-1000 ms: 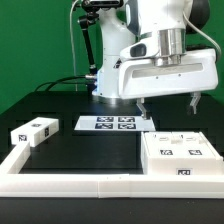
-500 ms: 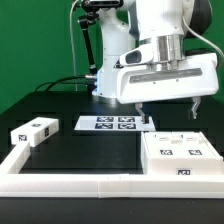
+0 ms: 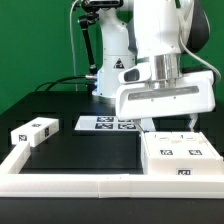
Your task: Assemble cabinet
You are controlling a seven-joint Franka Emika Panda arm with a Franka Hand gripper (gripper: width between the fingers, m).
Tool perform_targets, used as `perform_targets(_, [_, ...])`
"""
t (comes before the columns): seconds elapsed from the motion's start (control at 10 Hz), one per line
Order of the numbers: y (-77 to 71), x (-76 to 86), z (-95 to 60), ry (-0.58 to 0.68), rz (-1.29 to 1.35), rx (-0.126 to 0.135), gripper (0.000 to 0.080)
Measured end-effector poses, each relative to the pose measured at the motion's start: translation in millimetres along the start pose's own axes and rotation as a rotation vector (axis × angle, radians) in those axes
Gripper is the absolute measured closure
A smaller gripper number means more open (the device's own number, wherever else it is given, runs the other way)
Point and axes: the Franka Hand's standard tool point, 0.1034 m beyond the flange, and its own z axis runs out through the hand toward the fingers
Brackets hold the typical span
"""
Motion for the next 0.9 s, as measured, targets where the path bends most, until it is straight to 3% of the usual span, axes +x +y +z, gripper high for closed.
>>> perform_targets(0.3, [-3.8, 5.7, 18.8, 0.005, -0.011, 0.008, 0.0002])
perform_targets(0.5, [1.3, 15.9, 23.4, 0.016, -0.031, 0.008, 0.0002])
perform_targets(0.9, [-0.4, 15.8, 24.6, 0.015, -0.053, 0.009, 0.0042])
